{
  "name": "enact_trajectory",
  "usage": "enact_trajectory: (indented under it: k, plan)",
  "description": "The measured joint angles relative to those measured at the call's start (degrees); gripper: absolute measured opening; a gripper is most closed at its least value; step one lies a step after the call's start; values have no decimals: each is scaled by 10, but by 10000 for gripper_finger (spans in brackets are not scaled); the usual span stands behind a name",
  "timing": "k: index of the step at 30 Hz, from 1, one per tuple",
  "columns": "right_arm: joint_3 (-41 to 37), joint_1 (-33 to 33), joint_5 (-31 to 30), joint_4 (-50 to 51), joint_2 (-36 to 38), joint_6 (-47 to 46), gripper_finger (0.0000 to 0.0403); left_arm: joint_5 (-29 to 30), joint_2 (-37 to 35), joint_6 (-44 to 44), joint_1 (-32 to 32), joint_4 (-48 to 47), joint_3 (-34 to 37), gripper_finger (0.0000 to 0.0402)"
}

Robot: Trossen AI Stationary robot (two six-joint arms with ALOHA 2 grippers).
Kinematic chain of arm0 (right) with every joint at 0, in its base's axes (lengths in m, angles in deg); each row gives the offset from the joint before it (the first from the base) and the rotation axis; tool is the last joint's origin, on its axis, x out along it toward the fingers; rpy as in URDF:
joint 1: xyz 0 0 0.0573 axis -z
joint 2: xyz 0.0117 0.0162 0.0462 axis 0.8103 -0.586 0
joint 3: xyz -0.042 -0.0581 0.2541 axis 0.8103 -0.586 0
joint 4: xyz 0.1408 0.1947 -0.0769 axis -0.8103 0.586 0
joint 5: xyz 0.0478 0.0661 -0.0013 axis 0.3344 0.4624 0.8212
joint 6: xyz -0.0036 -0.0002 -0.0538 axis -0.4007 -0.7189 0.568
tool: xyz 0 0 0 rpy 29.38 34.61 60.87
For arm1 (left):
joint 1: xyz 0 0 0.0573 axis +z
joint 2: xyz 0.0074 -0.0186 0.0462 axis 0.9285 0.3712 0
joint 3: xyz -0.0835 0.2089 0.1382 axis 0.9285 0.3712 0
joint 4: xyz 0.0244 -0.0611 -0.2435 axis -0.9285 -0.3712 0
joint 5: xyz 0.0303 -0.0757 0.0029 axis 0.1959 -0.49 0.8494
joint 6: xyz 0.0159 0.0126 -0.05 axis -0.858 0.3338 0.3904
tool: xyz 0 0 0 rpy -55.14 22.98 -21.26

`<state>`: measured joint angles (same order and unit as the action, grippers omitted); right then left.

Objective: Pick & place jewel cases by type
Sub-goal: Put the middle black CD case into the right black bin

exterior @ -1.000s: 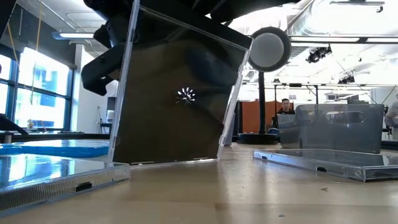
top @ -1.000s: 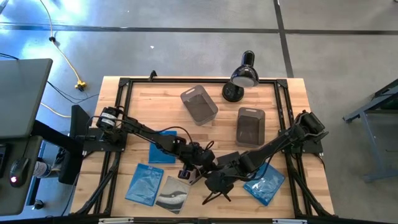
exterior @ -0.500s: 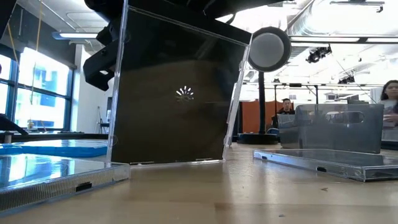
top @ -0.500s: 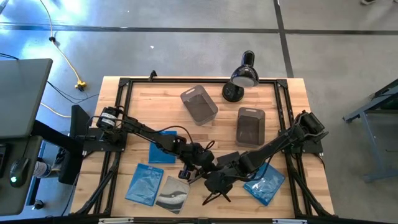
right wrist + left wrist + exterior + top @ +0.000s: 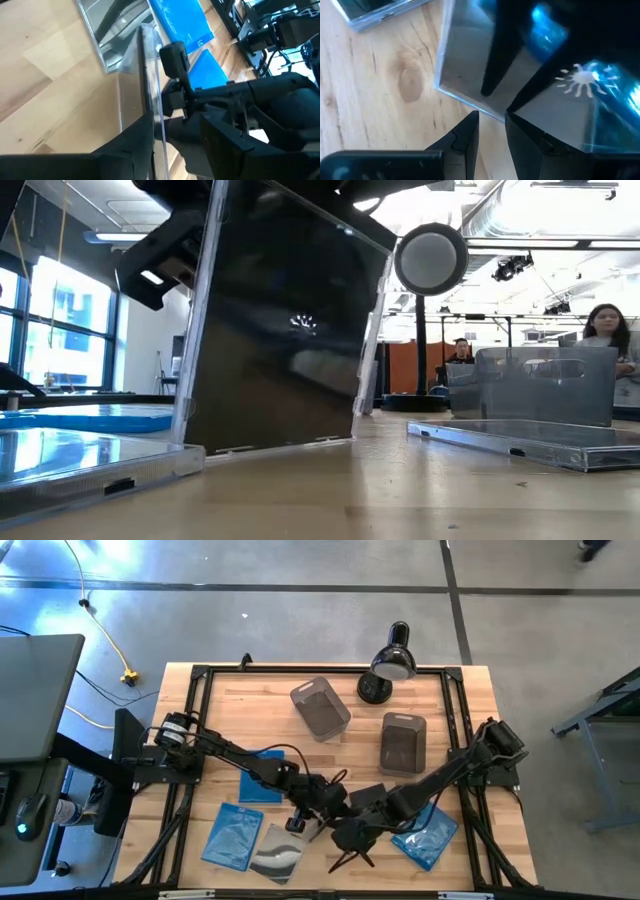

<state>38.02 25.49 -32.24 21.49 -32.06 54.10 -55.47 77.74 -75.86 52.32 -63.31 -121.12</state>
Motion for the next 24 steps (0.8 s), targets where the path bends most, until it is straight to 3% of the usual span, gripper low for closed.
enact_trajectory:
  k: [10,19,22,24]
  plan:
    - [-2,6,-40,2,-6,29,155,-7,9,22,-6,18,2,97]
    - [0,7,7,13,-5,-15,155,3,24,14,-7,25,0,97]
    - [-1,13,64,18,-13,-28,155,4,25,13,-7,28,-1,97]
    - [-2,13,70,20,-22,-28,155,4,25,12,-7,26,-1,97]
